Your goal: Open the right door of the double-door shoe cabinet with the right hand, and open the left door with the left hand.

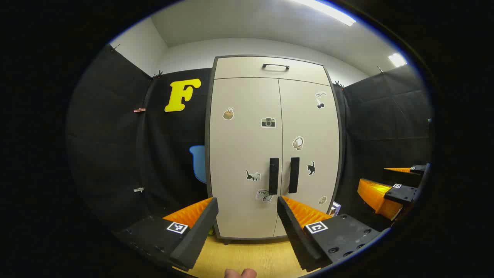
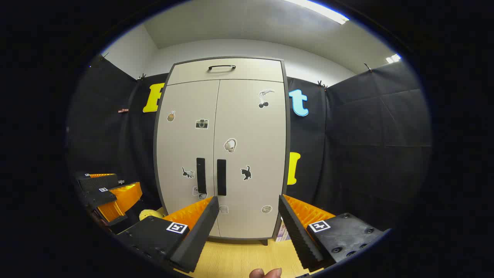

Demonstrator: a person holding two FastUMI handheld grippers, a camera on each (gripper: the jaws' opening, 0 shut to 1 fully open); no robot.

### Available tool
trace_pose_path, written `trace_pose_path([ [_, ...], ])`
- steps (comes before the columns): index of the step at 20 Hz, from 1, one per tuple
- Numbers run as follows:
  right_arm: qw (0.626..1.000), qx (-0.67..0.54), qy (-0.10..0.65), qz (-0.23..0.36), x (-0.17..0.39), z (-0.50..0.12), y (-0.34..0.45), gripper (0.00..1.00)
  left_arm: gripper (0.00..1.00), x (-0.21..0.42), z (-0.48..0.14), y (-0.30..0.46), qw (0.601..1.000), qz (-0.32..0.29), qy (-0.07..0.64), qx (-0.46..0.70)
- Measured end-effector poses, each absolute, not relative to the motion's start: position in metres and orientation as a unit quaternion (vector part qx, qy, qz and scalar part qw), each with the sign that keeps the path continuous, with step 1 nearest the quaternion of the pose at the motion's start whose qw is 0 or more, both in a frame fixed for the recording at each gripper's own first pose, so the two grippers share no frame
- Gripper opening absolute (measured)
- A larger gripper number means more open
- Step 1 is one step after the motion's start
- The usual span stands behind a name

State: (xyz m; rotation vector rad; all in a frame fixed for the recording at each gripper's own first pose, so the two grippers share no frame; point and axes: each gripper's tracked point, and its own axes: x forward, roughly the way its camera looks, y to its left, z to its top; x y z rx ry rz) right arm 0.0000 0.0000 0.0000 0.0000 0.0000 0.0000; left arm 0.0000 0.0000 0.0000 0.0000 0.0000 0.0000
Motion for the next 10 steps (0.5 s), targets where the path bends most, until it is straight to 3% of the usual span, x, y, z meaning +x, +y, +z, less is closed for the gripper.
trace_pose_path([
  [10,1.0,0.006,0.005,0.005,0.0013,-0.0002,0.0032,0.98,0.94,-0.0002,0.0005,-0.0006,1.0,-0.001,-0.002,-0.002],
])
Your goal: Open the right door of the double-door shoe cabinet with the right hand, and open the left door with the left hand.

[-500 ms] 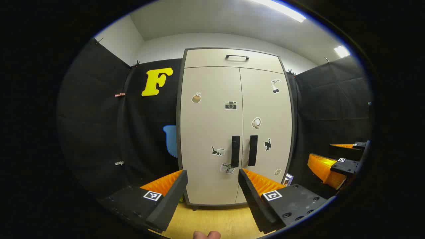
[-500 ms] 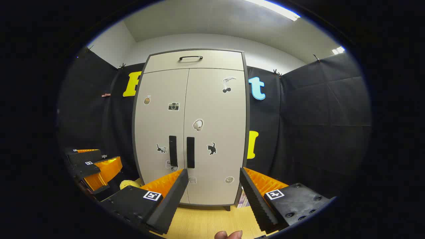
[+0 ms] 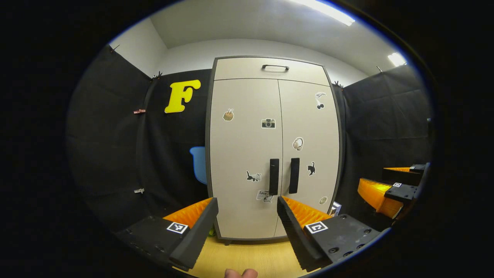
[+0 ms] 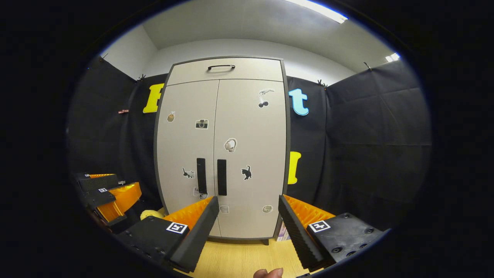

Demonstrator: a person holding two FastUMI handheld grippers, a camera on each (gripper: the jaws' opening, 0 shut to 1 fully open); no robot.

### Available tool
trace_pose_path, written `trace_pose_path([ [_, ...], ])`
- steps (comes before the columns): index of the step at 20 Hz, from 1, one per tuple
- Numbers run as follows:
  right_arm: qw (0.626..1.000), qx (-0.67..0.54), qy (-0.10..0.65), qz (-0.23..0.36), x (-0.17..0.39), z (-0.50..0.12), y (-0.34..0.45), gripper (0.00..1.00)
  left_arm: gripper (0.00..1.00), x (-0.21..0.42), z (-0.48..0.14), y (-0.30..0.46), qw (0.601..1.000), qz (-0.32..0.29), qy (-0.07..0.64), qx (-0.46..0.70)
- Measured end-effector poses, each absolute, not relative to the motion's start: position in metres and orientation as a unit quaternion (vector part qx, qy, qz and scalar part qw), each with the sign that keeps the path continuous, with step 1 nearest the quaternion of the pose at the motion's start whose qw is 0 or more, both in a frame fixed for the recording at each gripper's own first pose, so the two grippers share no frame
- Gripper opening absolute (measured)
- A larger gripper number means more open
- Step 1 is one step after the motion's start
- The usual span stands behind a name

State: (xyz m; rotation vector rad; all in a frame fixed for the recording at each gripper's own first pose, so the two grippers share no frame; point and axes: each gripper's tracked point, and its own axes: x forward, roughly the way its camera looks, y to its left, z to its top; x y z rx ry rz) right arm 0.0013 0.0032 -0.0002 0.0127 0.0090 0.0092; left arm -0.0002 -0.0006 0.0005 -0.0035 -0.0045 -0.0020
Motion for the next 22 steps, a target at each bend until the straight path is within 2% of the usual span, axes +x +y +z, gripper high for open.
trace_pose_path([
  [14,1.0,0.009,0.008,0.005,0.001,-0.001,0.006,0.98,0.94,0.0,-0.001,0.001,1.0,0.002,-0.002,0.007],
  [22,0.999,0.015,-0.009,0.041,0.031,0.007,0.029,0.98,0.94,0.0,-0.003,0.002,1.0,0.007,0.002,0.006],
])
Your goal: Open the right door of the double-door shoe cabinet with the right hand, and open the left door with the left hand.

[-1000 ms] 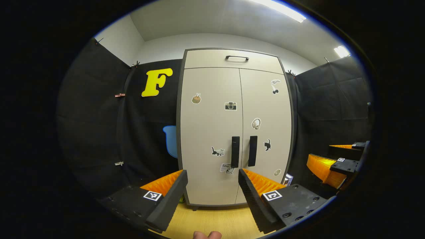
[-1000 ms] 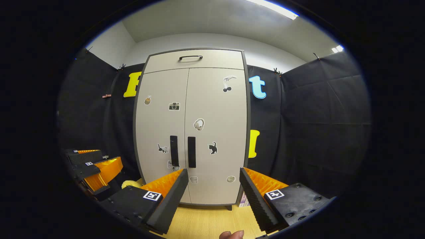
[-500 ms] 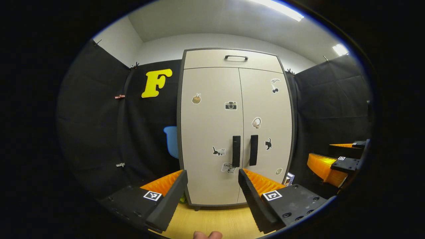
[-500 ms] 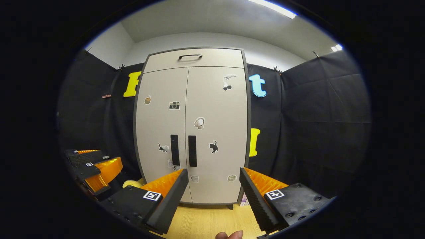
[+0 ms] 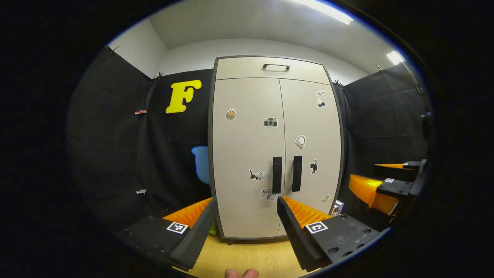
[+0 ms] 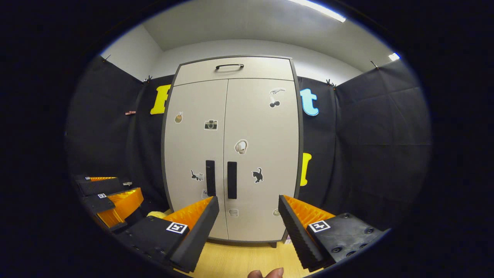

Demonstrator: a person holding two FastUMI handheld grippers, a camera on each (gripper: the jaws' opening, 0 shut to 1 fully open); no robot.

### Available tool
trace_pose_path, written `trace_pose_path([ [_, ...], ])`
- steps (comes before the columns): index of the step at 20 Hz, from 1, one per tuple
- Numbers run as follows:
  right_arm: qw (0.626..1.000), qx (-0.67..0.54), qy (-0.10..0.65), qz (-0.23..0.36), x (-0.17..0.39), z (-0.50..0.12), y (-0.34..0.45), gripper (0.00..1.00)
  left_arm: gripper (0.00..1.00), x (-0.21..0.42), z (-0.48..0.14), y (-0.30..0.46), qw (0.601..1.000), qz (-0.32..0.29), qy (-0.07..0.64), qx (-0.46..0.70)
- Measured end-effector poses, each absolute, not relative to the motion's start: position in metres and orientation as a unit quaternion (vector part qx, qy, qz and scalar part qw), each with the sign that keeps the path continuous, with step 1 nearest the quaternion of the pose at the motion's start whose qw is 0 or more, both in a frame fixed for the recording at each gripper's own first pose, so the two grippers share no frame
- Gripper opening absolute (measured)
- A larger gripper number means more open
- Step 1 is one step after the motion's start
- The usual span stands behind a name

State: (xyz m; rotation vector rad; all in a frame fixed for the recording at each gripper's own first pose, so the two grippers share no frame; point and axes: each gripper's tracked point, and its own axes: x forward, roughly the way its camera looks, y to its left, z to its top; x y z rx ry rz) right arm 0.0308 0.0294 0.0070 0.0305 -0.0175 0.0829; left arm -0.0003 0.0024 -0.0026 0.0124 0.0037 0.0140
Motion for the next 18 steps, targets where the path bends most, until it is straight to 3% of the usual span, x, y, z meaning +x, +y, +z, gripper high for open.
trace_pose_path([
  [11,0.999,0.019,-0.002,0.038,0.165,-0.017,0.069,0.98,0.94,0.0,-0.018,0.033,1.0,0.026,0.01,0.003],
  [18,0.998,0.031,0.045,0.021,0.239,-0.061,0.08,0.98,0.94,0.008,-0.028,0.064,0.999,0.039,0.02,0.003],
])
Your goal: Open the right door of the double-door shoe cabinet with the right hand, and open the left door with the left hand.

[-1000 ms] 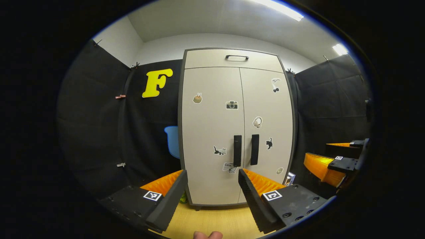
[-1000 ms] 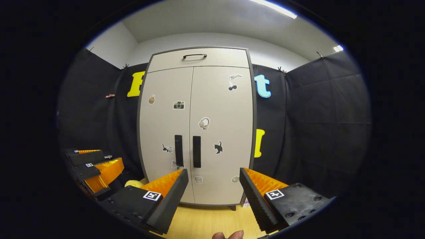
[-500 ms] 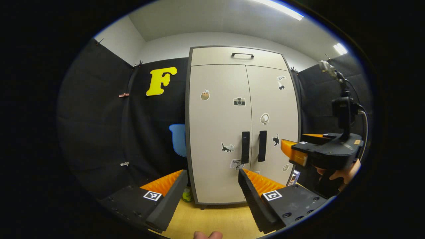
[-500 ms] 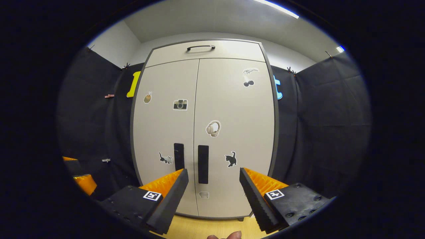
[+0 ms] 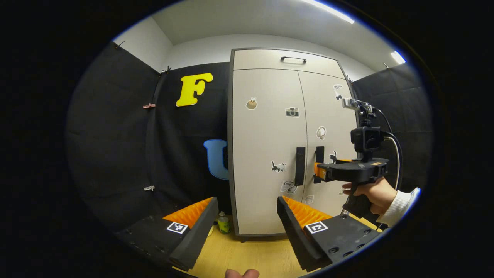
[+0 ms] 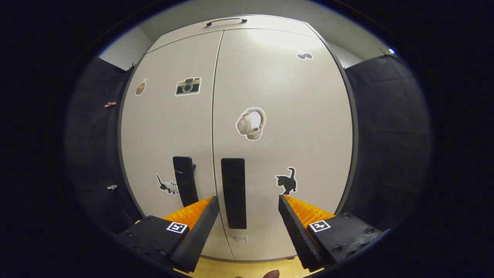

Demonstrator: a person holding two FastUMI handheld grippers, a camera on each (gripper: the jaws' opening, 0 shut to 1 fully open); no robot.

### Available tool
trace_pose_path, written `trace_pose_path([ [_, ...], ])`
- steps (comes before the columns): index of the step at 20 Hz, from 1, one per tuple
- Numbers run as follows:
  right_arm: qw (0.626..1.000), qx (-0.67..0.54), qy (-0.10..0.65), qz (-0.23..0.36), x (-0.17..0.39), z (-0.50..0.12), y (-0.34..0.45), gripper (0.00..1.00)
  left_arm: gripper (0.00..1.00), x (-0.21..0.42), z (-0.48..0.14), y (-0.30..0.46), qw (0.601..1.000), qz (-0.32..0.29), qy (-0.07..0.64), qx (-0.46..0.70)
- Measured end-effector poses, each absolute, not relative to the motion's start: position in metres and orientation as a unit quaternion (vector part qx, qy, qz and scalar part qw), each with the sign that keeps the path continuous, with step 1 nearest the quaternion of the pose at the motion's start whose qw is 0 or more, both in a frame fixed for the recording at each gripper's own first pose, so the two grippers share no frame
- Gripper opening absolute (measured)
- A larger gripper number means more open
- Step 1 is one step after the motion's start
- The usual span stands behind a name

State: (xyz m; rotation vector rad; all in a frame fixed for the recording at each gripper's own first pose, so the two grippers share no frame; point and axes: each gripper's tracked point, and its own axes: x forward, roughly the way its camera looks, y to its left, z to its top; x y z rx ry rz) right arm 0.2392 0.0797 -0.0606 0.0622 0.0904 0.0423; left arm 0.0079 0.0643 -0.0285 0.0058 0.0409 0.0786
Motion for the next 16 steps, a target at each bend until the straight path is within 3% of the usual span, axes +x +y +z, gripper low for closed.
trace_pose_path([
  [1,0.998,0.035,0.046,0.023,0.246,-0.064,0.083,0.97,0.94,0.008,-0.029,0.068,0.999,0.042,0.022,0.002],
  [2,0.998,0.039,0.048,0.024,0.252,-0.066,0.085,0.9,0.94,0.009,-0.03,0.072,0.999,0.043,0.022,0.002],
  [6,0.998,0.038,0.042,0.015,0.268,-0.07,0.089,0.83,0.94,0.011,-0.033,0.082,0.999,0.046,0.024,0.002],
  [8,0.999,0.032,0.034,0.013,0.269,-0.069,0.093,0.54,0.94,0.011,-0.035,0.087,0.999,0.047,0.025,0.001],
  [11,1.0,0.0,0.024,0.012,0.278,-0.07,0.098,0.5,0.94,0.011,-0.038,0.092,0.998,0.048,0.028,-0.003],
  [12,1.0,0.001,0.026,0.006,0.267,-0.065,0.095,0.32,0.94,0.011,-0.038,0.093,0.998,0.048,0.029,-0.003],
  [14,0.999,0.011,0.03,0.002,0.27,-0.069,0.097,0.35,0.95,0.008,-0.038,0.095,0.998,0.049,0.029,-0.004],
  [16,1.0,0.009,0.028,0.0,0.271,-0.067,0.096,0.3,0.95,0.005,-0.039,0.094,0.998,0.05,0.029,-0.007],
])
